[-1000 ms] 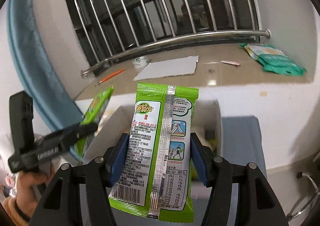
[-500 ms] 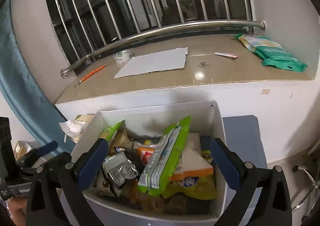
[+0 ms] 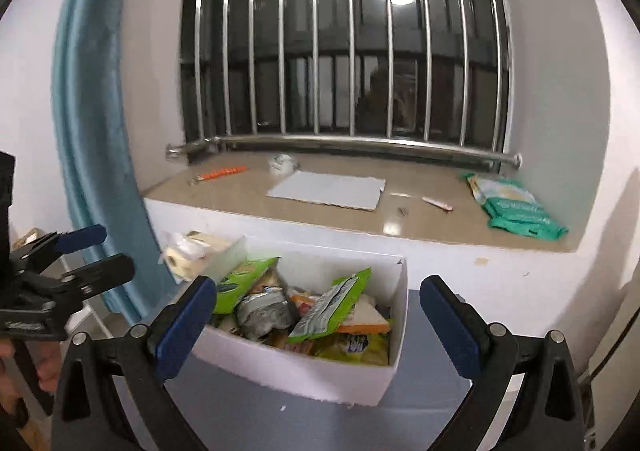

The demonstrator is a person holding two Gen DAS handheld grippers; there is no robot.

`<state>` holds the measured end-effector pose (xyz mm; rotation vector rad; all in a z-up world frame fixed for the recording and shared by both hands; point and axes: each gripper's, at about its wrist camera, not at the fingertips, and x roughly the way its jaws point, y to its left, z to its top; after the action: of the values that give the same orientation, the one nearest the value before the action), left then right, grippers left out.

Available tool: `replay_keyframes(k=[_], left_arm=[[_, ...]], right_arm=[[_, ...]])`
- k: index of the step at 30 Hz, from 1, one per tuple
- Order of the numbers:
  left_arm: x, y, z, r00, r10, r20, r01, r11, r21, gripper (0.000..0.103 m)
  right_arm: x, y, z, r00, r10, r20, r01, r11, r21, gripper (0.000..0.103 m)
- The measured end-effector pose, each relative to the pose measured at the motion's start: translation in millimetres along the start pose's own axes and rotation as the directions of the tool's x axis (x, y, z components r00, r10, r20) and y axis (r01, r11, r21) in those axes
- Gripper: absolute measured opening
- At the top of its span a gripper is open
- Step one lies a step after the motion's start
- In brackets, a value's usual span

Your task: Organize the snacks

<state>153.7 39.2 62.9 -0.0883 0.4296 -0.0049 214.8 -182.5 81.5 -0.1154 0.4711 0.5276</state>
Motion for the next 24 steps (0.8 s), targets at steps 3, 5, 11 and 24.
replay_keyframes(k=[3, 5, 11, 24], left_arm=[[-27.3, -9.4, -10.0, 1.0, -0.02, -0.007, 0.02, 1.0, -0.018, 0.103], [-43.5, -17.7, -18.0, 1.0, -0.011, -0.009, 0.011, 1.0, -0.012, 0.103], [-83.3, -36.2, -44.5, 0.999, -0.035, -0.017, 0.035, 0.999, -0.019, 0.103], [-128.1, -59.5, -76.1, 1.0, -0.025, -0.015, 0.025, 1.0, -0.007, 0.103]], right_arm=[[-36.7, 7.9, -8.5, 0.999, 0.025, 0.024, -0.025, 1.0, 0.007, 0.103], [-57.8, 15.9, -17.6, 0.999, 0.017, 0.029, -0.017, 1.0, 0.001, 0.103], [-100.8, 28.1, -45.1, 0.999, 0.004, 0.039, -0.005, 1.0, 0.025, 0.103], [-145.8, 35.0, -85.2, 0.999, -0.021, 0.026, 0.02, 0.997, 0.07, 0.103]])
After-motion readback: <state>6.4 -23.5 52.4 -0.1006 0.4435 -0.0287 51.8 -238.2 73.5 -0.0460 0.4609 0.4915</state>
